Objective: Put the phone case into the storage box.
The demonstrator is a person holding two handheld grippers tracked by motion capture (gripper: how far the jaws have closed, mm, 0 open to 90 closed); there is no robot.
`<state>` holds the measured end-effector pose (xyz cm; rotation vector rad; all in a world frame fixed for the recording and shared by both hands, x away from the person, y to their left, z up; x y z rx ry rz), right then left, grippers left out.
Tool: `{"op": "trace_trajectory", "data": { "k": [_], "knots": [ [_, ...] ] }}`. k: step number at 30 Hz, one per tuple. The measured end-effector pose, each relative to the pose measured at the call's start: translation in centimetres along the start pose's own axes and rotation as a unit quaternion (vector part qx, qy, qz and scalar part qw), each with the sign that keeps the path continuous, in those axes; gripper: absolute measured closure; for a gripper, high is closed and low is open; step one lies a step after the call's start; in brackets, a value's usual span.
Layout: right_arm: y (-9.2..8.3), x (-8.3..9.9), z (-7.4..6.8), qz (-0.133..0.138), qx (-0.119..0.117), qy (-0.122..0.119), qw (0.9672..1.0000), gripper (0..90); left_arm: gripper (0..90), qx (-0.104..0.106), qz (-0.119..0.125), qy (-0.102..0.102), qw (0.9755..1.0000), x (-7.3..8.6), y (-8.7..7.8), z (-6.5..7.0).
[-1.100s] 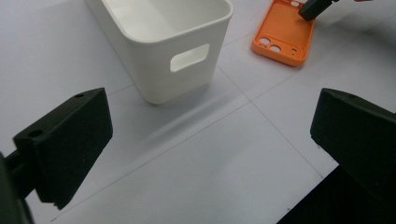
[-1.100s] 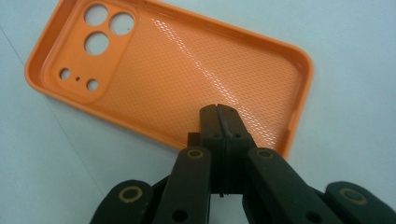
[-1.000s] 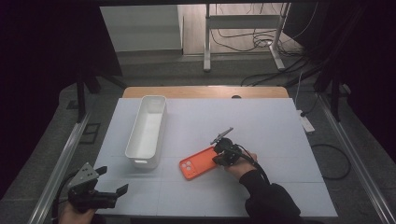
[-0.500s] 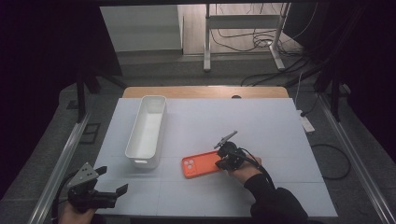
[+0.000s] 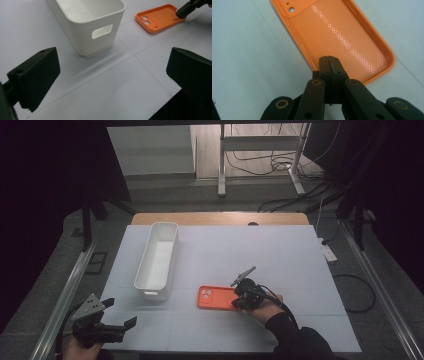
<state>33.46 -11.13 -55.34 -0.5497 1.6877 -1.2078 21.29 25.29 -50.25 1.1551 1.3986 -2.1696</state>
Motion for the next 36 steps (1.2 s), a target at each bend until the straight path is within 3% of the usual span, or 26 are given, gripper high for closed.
{"op": "trace_trajectory", "data": {
  "k": [12, 19, 24, 25, 30, 36],
  "knots": [
    [0.2, 0.1, -2.2, -0.003, -0.026, -0.02, 0.9994, 89.3, 0.1, -0.001, -0.001, 0.001, 1.0, 0.0, 0.0, 0.0],
    [0.6, -0.1, -3.1, -0.007, -0.03, -0.036, 0.9989, 89.3, 0.1, -0.001, -0.001, 0.001, 1.0, 0.0, 0.0, 0.0],
    [0.3, -0.3, -3.0, -0.001, -0.031, -0.039, 0.9987, 89.3, 0.1, -0.001, -0.001, 0.001, 1.0, 0.0, 0.0, 0.0],
    [-0.2, -0.5, -2.7, 0.012, -0.026, -0.031, 0.9991, 89.3, 0.1, -0.001, -0.001, 0.001, 1.0, 0.0, 0.0, 0.0],
    [-0.9, -0.8, -2.1, 0.027, -0.013, -0.031, 0.9991, 88.9, 0.1, -0.002, -0.001, 0.002, 1.0, 0.0, 0.0, 0.0],
    [-1.8, -1.4, -1.0, 0.05, 0.014, -0.025, 0.9983, 71.5, 0.2, -0.002, -0.002, 0.002, 1.0, 0.0, 0.0, 0.0]
  ]
}}
Point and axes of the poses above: each handheld gripper's, and its own axes: y roughly forward along the jaws, x roughly out of its underside, z roughly to its right, the point moved 6 cm from there along y, roughly forward along the jaws, and after that the axes turned 6 degrees about -y, right-handed, at the moved point
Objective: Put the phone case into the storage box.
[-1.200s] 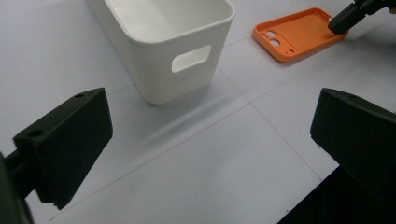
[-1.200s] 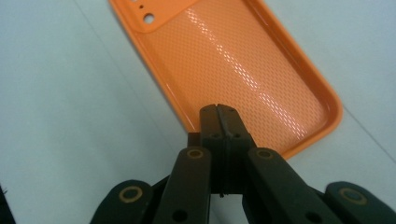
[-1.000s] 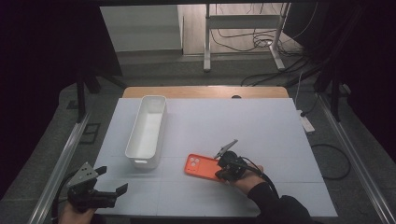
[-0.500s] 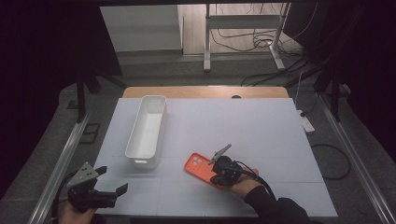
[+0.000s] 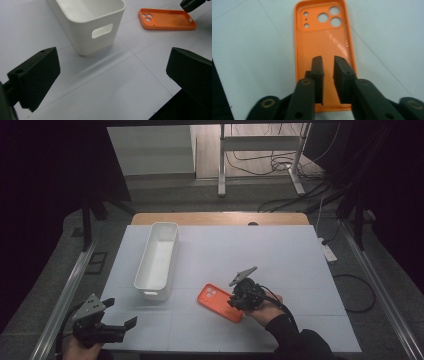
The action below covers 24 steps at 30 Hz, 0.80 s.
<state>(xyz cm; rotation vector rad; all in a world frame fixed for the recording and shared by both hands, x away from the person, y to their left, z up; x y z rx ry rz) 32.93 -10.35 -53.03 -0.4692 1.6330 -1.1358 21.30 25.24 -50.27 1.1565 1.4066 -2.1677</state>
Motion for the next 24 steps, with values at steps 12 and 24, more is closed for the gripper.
{"op": "trace_trajectory", "data": {
  "k": [12, 24],
  "knots": [
    [-0.2, -0.8, 2.4, 0.021, 0.037, 0.03, 0.9986, 22.0, 0.2, 0.0, 0.0, 0.001, 1.0, 0.0, 0.0, 0.0],
    [0.3, -1.1, 4.3, 0.036, 0.047, 0.047, 0.9972, 0.0, 0.3, 0.001, -0.001, 0.001, 1.0, 0.0, 0.0, 0.0]
  ]
}}
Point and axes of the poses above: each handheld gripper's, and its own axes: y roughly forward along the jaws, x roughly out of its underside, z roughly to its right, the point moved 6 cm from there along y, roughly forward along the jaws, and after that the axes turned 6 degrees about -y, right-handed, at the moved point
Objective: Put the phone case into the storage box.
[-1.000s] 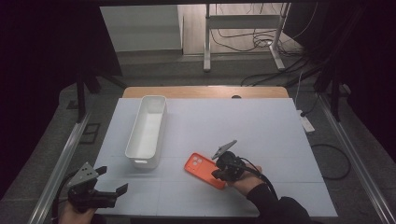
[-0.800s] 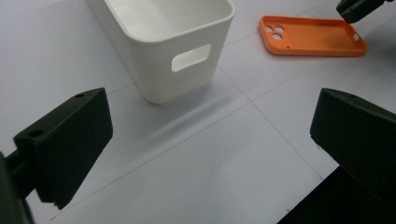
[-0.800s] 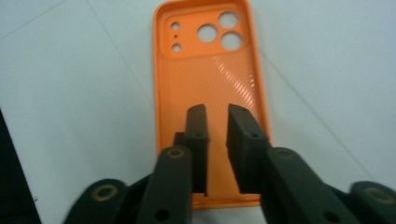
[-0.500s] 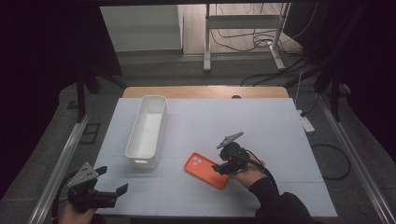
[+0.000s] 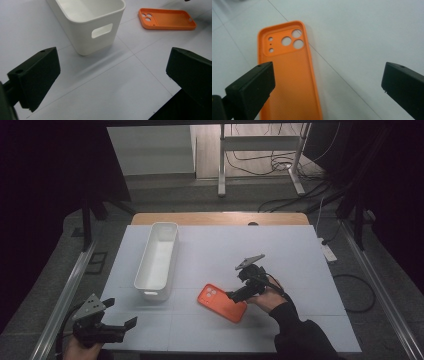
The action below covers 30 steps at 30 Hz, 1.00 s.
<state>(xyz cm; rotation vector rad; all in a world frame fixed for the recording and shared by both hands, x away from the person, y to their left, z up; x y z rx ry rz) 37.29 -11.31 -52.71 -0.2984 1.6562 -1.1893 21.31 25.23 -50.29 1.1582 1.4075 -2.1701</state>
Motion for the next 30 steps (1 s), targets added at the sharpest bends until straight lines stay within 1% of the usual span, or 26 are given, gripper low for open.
{"op": "trace_trajectory", "data": {
  "k": [3, 7, 9, 11, 16, 18, 22, 27, 28, 29, 30],
  "knots": [
    [0.4, 0.1, 0.2, -0.004, 0.003, -0.003, 1.0, 0.0, 0.3, 0.0, 0.0, 0.0, 1.0, 0.0, 0.0, 0.0],
    [1.0, 0.2, 0.2, -0.011, 0.0, -0.006, 0.9999, 0.0, 0.3, 0.0, 0.0, 0.0, 1.0, 0.0, 0.0, 0.0],
    [1.4, 0.3, 0.2, -0.019, 0.0, -0.009, 0.9998, 0.0, 0.3, 0.001, -0.001, 0.0, 1.0, 0.0, 0.0, 0.0],
    [1.7, 0.5, 0.2, -0.021, -0.004, -0.007, 0.9997, 0.0, 0.3, 0.001, -0.001, 0.0, 1.0, 0.0, 0.0, 0.0],
    [2.6, 1.0, 0.1, -0.04, -0.011, -0.011, 0.9991, 0.0, 0.3, 0.001, -0.001, 0.0, 1.0, 0.0, 0.0, 0.0],
    [3.1, 1.4, -0.2, -0.057, -0.018, -0.011, 0.9981, 0.0, 0.3, 0.001, -0.001, 0.0, 1.0, 0.0, 0.0, 0.0],
    [3.9, 1.8, -0.5, -0.077, -0.023, -0.015, 0.9966, 0.0, 0.3, 0.002, 0.0, 0.0, 1.0, 0.0, 0.0, 0.0],
    [4.1, 2.0, -0.7, -0.085, -0.014, -0.022, 0.996, 0.2, 0.3, 0.002, 0.0, 0.001, 1.0, 0.0, 0.0, 0.0],
    [4.1, 2.0, -0.7, -0.087, -0.005, -0.029, 0.9957, 2.8, 0.3, 0.002, 0.0, 0.0, 1.0, 0.0, 0.0, 0.0],
    [4.0, 2.0, -0.7, -0.087, -0.002, -0.03, 0.9957, 6.2, 0.3, 0.002, 0.0, 0.001, 1.0, 0.0, 0.0, 0.0],
    [3.8, 2.0, -0.7, -0.085, -0.001, -0.029, 0.996, 11.8, 0.3, 0.002, 0.0, 0.001, 1.0, 0.0, 0.0, 0.0]
  ]
}}
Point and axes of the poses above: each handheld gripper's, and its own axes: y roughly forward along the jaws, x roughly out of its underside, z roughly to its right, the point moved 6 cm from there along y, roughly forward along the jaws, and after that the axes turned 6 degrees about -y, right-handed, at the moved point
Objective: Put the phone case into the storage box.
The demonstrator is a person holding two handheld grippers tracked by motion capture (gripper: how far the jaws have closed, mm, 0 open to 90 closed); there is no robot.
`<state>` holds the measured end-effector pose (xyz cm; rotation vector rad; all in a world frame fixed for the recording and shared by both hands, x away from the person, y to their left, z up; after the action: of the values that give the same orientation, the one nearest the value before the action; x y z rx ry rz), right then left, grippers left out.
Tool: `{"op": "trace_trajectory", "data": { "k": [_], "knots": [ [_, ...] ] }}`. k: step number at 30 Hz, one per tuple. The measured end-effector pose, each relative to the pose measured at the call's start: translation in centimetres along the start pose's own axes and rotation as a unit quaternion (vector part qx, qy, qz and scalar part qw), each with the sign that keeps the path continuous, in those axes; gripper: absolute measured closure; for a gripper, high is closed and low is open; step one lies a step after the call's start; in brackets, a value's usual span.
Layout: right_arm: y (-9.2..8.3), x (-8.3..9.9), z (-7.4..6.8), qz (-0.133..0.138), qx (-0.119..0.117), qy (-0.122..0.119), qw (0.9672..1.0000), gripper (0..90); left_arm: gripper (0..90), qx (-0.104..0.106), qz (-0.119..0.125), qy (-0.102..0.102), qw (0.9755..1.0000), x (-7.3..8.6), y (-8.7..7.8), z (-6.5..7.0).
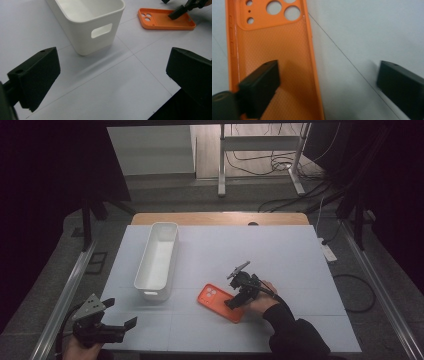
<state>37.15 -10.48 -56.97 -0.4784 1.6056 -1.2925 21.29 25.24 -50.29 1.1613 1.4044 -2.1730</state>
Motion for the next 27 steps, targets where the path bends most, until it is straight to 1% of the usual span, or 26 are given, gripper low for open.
{"op": "trace_trajectory", "data": {
  "k": [2, 3, 4, 5, 6, 7, 8, 10, 13, 14, 15, 19, 22, 24, 27],
  "knots": [
    [-0.6, 0.1, 0.2, 0.009, -0.002, 0.003, 1.0, 28.0, 0.3, 0.0, 0.0, 0.0, 1.0, 0.0, 0.0, 0.0],
    [-0.6, 0.1, 0.2, 0.009, -0.002, 0.003, 1.0, 28.0, 0.3, 0.0, 0.0, 0.0, 1.0, 0.0, 0.0, 0.0],
    [-0.8, 0.2, 0.3, 0.011, -0.007, 0.001, 0.9999, 35.7, 0.3, 0.001, 0.0, 0.0, 1.0, 0.0, 0.0, 0.0],
    [-1.1, 0.4, 0.3, 0.01, -0.014, -0.002, 0.9999, 47.1, 0.3, 0.001, 0.0, 0.0, 1.0, 0.0, 0.0, 0.0],
    [-1.2, 0.4, 0.3, 0.008, -0.017, -0.004, 0.9998, 54.2, 0.3, 0.0, 0.0, 0.0, 1.0, 0.0, 0.0, 0.0],
    [-1.3, 0.5, 0.3, 0.007, -0.024, -0.003, 0.9997, 59.1, 0.3, 0.0, 0.0, 0.0, 1.0, 0.0, 0.0, 0.0],
    [-1.3, 0.5, 0.3, 0.007, -0.024, -0.003, 0.9997, 59.1, 0.3, 0.0, 0.0, 0.0, 1.0, 0.0, 0.0, 0.0],
    [-1.4, 0.5, 0.2, 0.007, -0.038, -0.004, 0.9992, 71.7, 0.3, 0.0, -0.001, 0.0, 1.0, 0.0, 0.0, 0.0],
    [-1.4, 0.5, -0.2, 0.006, -0.061, -0.003, 0.9981, 84.2, 0.3, -0.001, -0.001, 0.0, 1.0, 0.0, 0.0, 0.0],
    [-1.4, 0.5, -0.2, 0.006, -0.061, -0.003, 0.9981, 84.2, 0.3, -0.001, -0.001, 0.0, 1.0, 0.0, 0.0, 0.0],
    [-1.4, 0.4, -0.2, 0.004, -0.056, -0.006, 0.9984, 87.0, 0.3, -0.001, -0.001, 0.0, 1.0, 0.0, 0.0, 0.0],
    [-1.5, 0.3, -0.2, 0.0, -0.051, -0.007, 0.9986, 88.7, 0.3, -0.003, -0.002, -0.001, 1.0, 0.0, 0.1, 0.0],
    [-1.5, 0.3, -0.2, -0.001, -0.05, -0.005, 0.9987, 89.1, 0.3, -0.007, -0.004, 0.001, 1.0, 0.0, 0.1, 0.0],
    [-1.6, 0.3, -0.3, -0.001, -0.052, -0.003, 0.9986, 89.2, 0.3, -0.015, -0.008, 0.004, 0.9999, 0.0, 0.2, 0.1],
    [-1.8, 0.4, -0.5, 0.0, -0.052, -0.002, 0.9986, 89.2, 0.7, -0.018, -0.014, 0.007, 0.9997, 0.0, 0.3, 0.1]
  ]
}}
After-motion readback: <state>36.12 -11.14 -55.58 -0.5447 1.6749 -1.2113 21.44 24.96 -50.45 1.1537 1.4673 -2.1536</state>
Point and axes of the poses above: each handheld gripper's, and its own axes: y roughly forward along the jaws, x roughly out of its underside, z roughly to its right, the point moved 6 cm from there along y, roughly forward along the jaws, and after that the axes turned 6 degrees about -y, right-handed, at the moved point
